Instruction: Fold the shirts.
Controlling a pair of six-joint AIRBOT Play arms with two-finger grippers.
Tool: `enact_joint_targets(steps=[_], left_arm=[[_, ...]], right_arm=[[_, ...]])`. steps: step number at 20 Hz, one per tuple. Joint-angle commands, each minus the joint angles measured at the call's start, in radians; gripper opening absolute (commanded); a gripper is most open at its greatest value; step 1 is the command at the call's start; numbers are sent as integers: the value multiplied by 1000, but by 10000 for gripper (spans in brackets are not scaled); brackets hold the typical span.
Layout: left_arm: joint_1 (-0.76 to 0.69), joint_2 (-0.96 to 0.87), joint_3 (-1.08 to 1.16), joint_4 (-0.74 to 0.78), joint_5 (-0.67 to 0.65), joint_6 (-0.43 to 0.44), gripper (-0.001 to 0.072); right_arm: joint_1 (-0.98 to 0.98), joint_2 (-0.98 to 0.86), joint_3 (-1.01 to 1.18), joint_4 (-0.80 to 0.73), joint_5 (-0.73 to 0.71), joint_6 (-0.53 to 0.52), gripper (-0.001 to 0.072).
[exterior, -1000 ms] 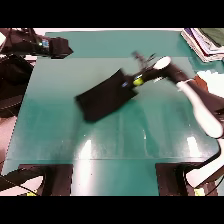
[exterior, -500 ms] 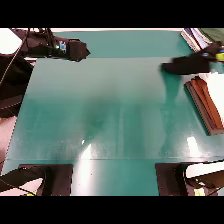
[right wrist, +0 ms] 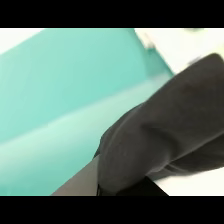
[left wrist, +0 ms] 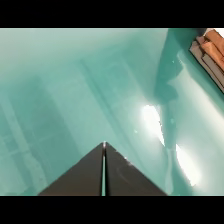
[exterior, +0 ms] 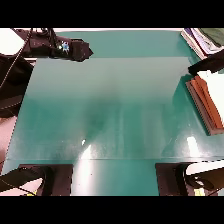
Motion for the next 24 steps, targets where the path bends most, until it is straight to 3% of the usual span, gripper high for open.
enact_joint_targets(steps=[1,5,13,19,20,21,23,24], left_arm=[[0,-3,1,0,-11,0,26],[0,-3,1,0,-32,0,26],[0,-3,1,0,-42,8,26],[0,-3,1,0,-46,9,26],[0,-3,1,0,-48,9,26],[0,-3,1,0,-49,10,26],[0,-3,1,0,-49,11,26],[0,-3,1,0,-49,12,26]], right_arm=[[-13,46,49,1,-18,11,18],[-50,158,-60,-1,-26,7,18],[-202,314,-321,-24,203,-34,18],[-330,446,-633,-299,249,-34,24],[-351,460,-675,-299,247,-34,114],[-374,470,-712,-299,246,-34,328],[-418,484,-766,-300,247,-34,626],[-444,489,-775,-300,255,-34,664]])
